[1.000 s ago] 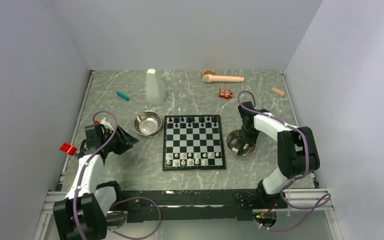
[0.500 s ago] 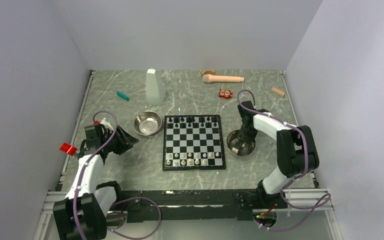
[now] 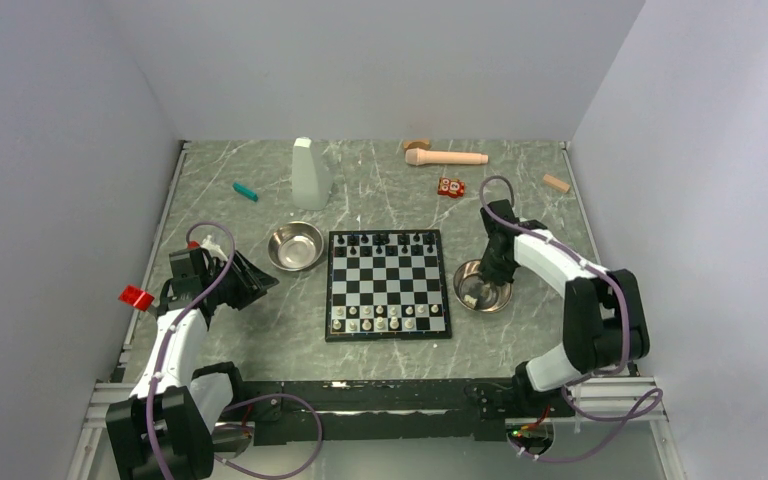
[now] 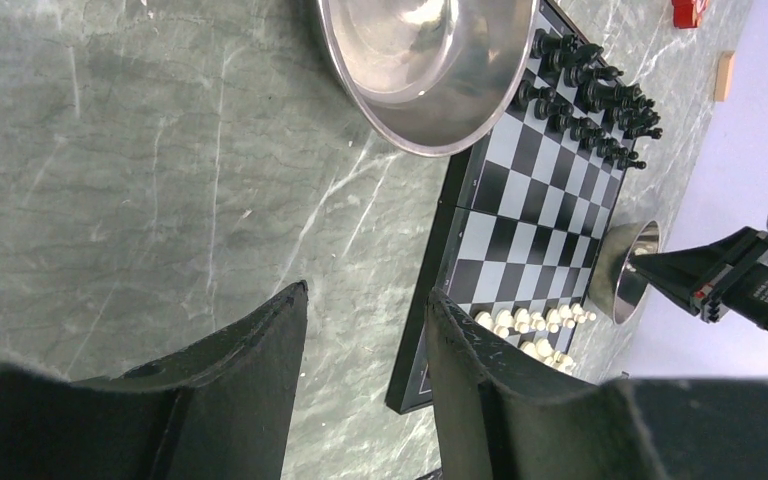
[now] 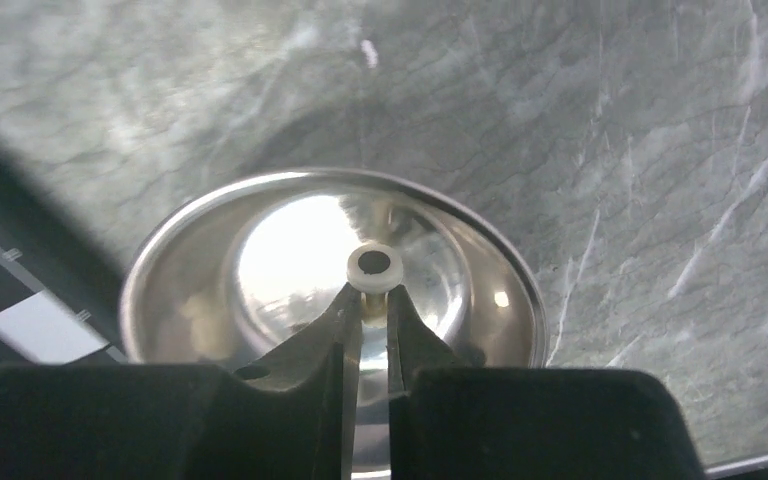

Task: Set up the chess pieces on the board

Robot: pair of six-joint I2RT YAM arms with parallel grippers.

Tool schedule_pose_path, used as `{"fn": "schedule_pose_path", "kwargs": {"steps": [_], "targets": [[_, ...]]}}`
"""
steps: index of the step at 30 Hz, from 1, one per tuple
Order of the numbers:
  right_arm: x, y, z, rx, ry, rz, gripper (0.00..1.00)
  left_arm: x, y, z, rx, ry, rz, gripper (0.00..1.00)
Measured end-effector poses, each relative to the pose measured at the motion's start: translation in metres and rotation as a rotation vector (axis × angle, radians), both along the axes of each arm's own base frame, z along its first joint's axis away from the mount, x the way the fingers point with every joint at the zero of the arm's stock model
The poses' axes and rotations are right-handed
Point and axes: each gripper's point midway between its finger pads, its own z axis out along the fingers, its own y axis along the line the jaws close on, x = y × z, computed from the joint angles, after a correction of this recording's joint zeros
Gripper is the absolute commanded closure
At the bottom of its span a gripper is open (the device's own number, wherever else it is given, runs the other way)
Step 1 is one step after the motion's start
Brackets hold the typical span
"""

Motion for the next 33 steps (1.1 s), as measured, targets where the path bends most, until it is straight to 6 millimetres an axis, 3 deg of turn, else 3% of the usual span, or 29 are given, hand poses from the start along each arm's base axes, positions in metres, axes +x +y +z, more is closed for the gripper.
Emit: {"fn": "schedule_pose_path", "kwargs": {"steps": [7, 11, 15, 19, 22, 26, 33], "targets": [[0.008, 0.018, 0.043, 0.108, -0.144, 0.111, 1.0, 0.001, -0.002, 0.004, -0.008, -0.018, -0.012, 0.48], [0.014, 0.051, 0.062, 0.261, -0.216, 0.251, 1.0, 0.003, -0.005, 0.009, -0.01, -0.046, -0.026, 0.48], [0.007, 0.101, 0.068, 0.39, -0.233, 0.473, 1.0, 0.005, -0.015, 0.018, -0.001, -0.068, -0.074, 0.47], [-0.034, 0.172, 0.068, 0.466, -0.204, 0.824, 1.0, 0.015, -0.03, 0.042, 0.029, -0.138, -0.151, 0.48], [-0.055, 0.202, 0.074, 0.494, -0.225, 0.992, 1.0, 0.023, -0.045, 0.066, 0.039, -0.2, -0.216, 0.47], [-0.063, 0.216, 0.089, 0.507, -0.351, 1.11, 1.0, 0.024, -0.065, 0.084, 0.038, -0.257, -0.29, 0.47], [-0.077, 0.217, 0.135, 0.514, -0.668, 1.258, 1.0, 0.01, -0.099, 0.085, 0.011, -0.261, -0.409, 0.48]]}}
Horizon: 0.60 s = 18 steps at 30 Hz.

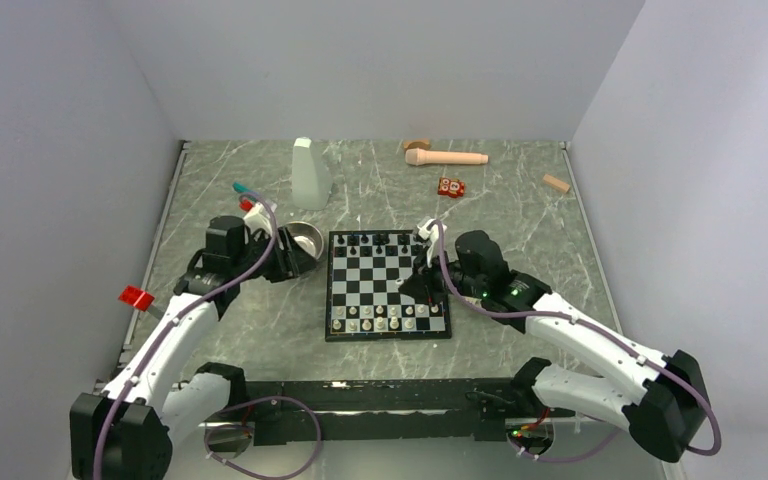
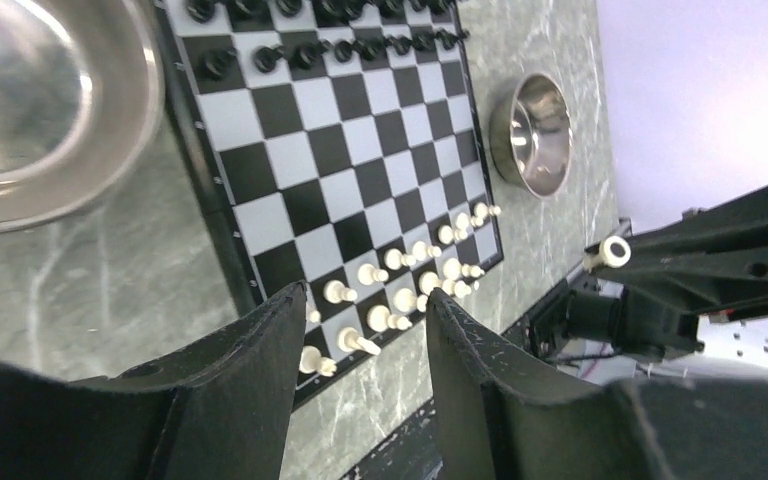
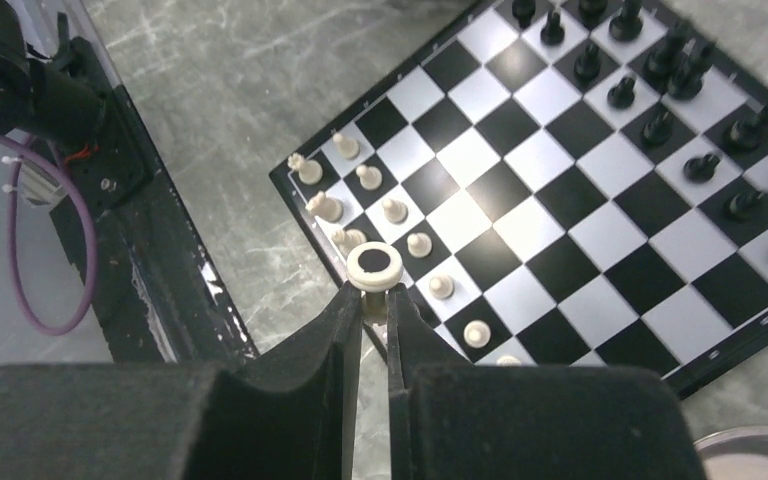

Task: Set up the chess pieces on the board

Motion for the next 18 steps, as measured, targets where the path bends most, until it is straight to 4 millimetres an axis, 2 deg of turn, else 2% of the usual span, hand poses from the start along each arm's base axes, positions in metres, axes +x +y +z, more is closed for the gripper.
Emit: {"fn": "schedule_pose_path", "kwargs": {"steps": [3, 6, 10, 14, 18], "targets": [[0.002, 0.001, 0.011, 0.03, -0.062, 0.013, 1.0, -0.007, -0.017, 0.0, -0.011, 0.007, -0.056, 0.48], [0.002, 0.004, 0.014, 0.042, -0.075, 0.031, 1.0, -0.012, -0.032, 0.005, -0.026, 0.012, -0.098, 0.48], [-0.001, 0.01, 0.015, 0.061, -0.074, 0.058, 1.0, -0.013, -0.051, 0.026, -0.05, -0.026, -0.143, 0.48], [-0.001, 0.011, 0.009, 0.048, -0.032, 0.045, 1.0, -0.01, -0.06, 0.044, -0.06, -0.075, -0.161, 0.46], [0.007, 0.004, 0.0, -0.026, 0.079, -0.069, 1.0, -0.007, -0.056, 0.041, -0.038, -0.071, -0.132, 0.46]]}}
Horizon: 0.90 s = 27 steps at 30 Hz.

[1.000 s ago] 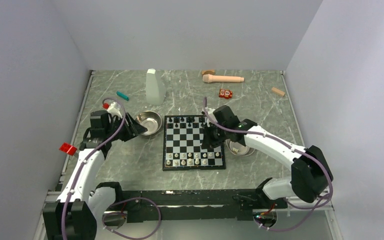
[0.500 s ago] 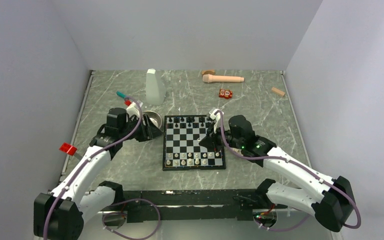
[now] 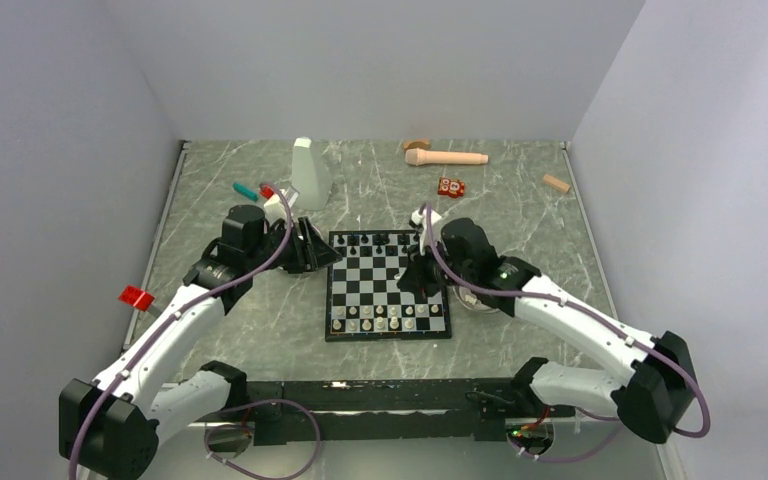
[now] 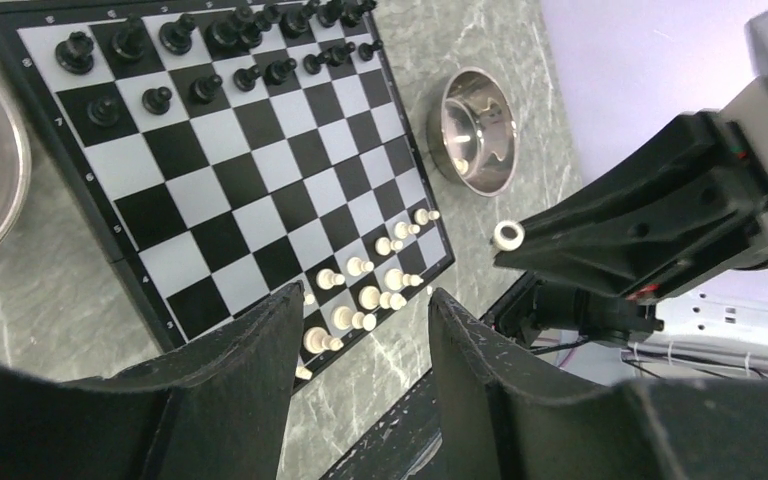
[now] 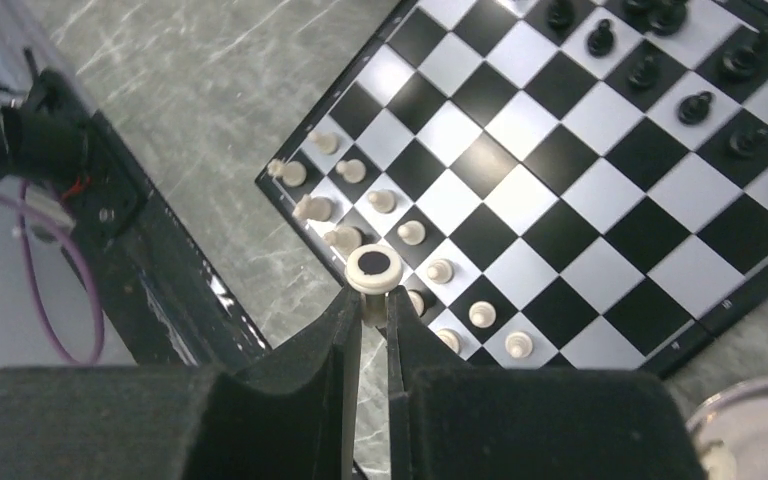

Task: Set up the chess pieces on the board

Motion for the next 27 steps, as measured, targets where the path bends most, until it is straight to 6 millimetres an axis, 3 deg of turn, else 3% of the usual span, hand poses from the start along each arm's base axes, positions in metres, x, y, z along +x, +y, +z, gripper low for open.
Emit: {"fn": "schedule_pose_path", "kwargs": {"steps": [6, 9, 15, 21, 27], "targets": [[0.03, -0.001, 0.018, -0.102, 0.112, -0.15, 1.0, 0.003, 0.01, -0.007, 0.035, 0.023, 0.054, 0.46], [0.04, -0.001, 0.014, -0.164, 0.157, -0.173, 1.0, 0.006, 0.018, -0.006, 0.038, 0.02, 0.086, 0.46], [0.048, -0.01, -0.029, -0.341, 0.217, -0.166, 1.0, 0.01, 0.046, -0.01, 0.049, 0.021, 0.176, 0.44], [0.056, -0.01, -0.063, -0.435, 0.204, -0.123, 1.0, 0.016, 0.093, -0.02, 0.056, 0.046, 0.321, 0.45], [0.062, -0.001, -0.086, -0.456, 0.158, -0.093, 0.97, 0.016, 0.11, -0.027, 0.054, 0.073, 0.361, 0.45]]}}
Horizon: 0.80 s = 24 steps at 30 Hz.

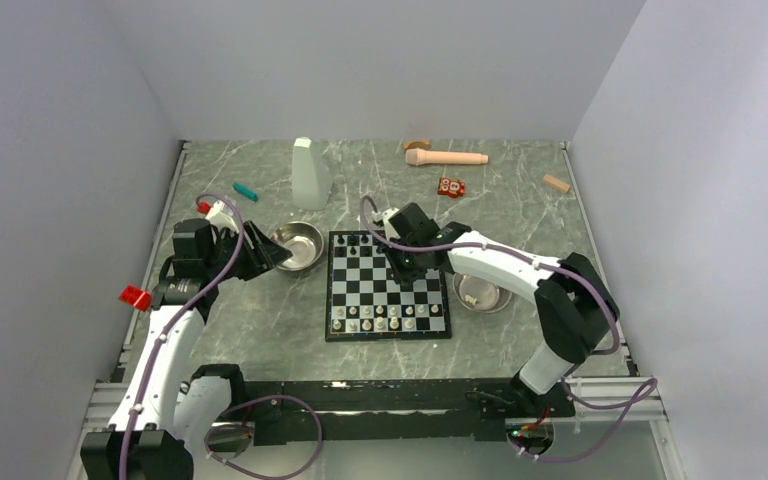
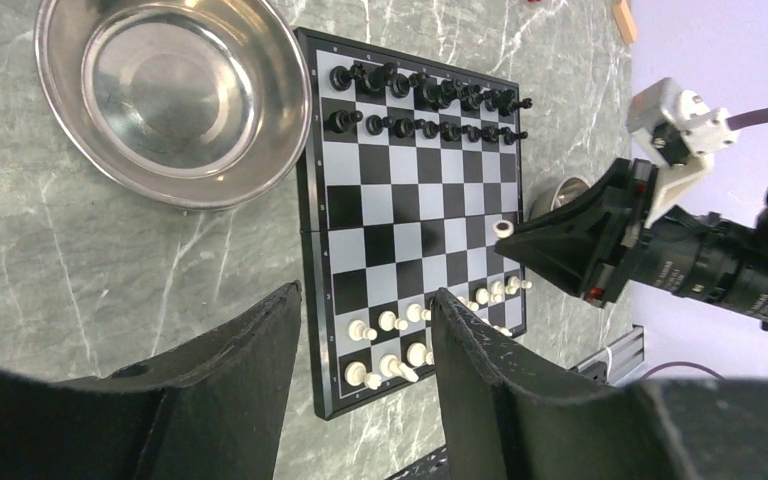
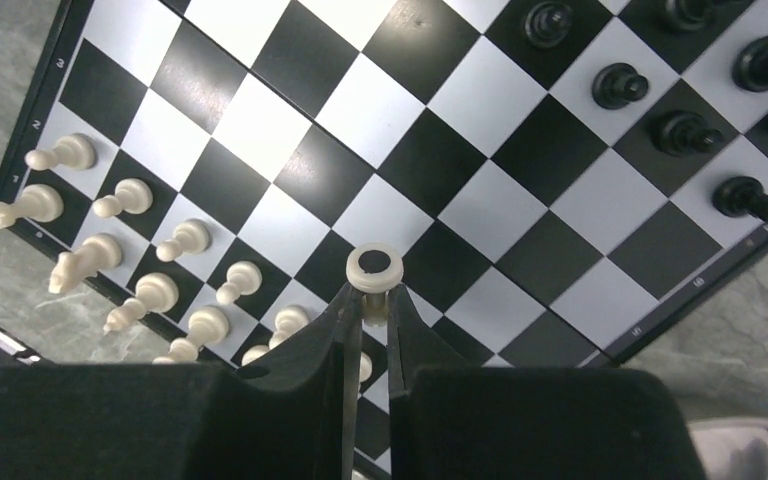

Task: Set up the chess pieces on the board

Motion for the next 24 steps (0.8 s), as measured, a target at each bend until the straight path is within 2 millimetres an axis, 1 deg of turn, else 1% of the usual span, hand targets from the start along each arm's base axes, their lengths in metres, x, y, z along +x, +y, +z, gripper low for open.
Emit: {"fn": "schedule_pose_path", "kwargs": {"steps": [4, 7, 11, 18, 24], "targets": [[0.002, 0.007, -0.014, -0.008, -0.007, 0.029, 0.95, -0.002, -0.001, -0.001, -0.007, 0.008, -0.011, 0.45], [0.005, 0.014, -0.025, -0.013, -0.013, 0.049, 0.92, -0.003, -0.002, -0.001, -0.007, 0.009, -0.015, 0.45], [0.009, 0.018, -0.036, -0.025, -0.02, 0.057, 0.88, -0.004, -0.001, -0.002, -0.003, 0.015, -0.016, 0.45], [0.015, 0.026, -0.04, -0.022, -0.058, 0.056, 0.81, -0.006, -0.001, -0.005, 0.004, 0.022, -0.02, 0.45], [0.02, 0.034, -0.041, -0.005, -0.084, 0.057, 0.7, -0.006, -0.001, -0.004, 0.003, 0.022, -0.019, 0.45]]}}
